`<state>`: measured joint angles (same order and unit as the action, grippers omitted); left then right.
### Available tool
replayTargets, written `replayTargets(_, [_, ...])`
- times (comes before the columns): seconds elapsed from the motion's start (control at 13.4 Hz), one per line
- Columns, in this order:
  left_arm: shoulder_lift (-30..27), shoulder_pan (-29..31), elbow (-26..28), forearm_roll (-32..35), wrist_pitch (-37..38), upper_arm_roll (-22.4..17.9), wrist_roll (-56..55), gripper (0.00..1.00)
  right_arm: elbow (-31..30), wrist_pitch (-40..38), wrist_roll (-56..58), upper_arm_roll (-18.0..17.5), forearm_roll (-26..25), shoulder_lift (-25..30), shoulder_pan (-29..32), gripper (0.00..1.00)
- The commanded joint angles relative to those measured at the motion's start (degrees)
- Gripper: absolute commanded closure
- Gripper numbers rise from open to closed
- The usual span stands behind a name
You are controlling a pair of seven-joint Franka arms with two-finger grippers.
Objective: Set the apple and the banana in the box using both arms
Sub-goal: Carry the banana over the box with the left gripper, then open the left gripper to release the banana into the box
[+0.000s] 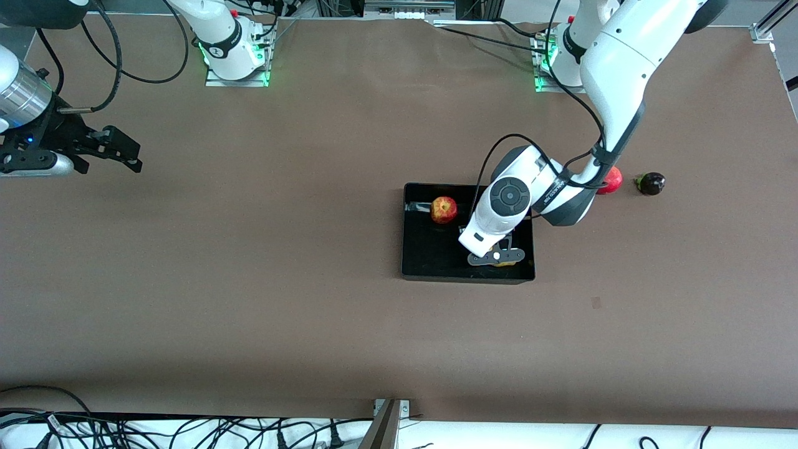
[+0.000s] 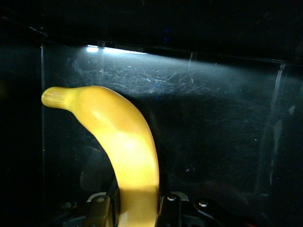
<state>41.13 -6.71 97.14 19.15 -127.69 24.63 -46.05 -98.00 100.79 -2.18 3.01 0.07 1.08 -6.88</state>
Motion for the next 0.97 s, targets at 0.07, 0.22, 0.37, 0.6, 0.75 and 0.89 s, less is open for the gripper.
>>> replayTargets(0.07, [-1.0,0.2,0.2,1.5,1.9,0.7,-2.5,0.00,1.1,-0.1,-0.4,-0.5,-0.2,-0.5,0.5,0.00])
replayTargets(0.22, [-8.5,0.4,-0.2,-1.4,12.1,1.0,-4.0,0.00,1.1,0.0,-0.4,-0.5,-0.2,-0.5,0.4,0.00])
replayTargets(0.37, [-17.4,0.8,-0.8,-8.7,19.0,-2.4,0.7,0.00,1.1,-0.1,-0.4,-0.5,-0.2,-0.5,0.5,0.00])
replayTargets(0.6, [-28.4,0.9,-3.7,-17.6,28.1,-10.4,9.6,0.00,1.1,-0.2,-0.4,-0.5,-0.2,-0.5,0.5,0.00])
replayTargets(0.75, [-35.5,0.9,-3.3,-19.6,33.4,-15.6,19.9,0.00,1.1,-0.2,-0.4,-0.5,-0.2,-0.5,0.5,0.00])
replayTargets(0.89, [-40.1,0.9,-2.9,-19.7,37.2,-22.0,30.4,0.00,1.1,-0.2,-0.4,-0.5,-0.2,-0.5,0.5,0.00])
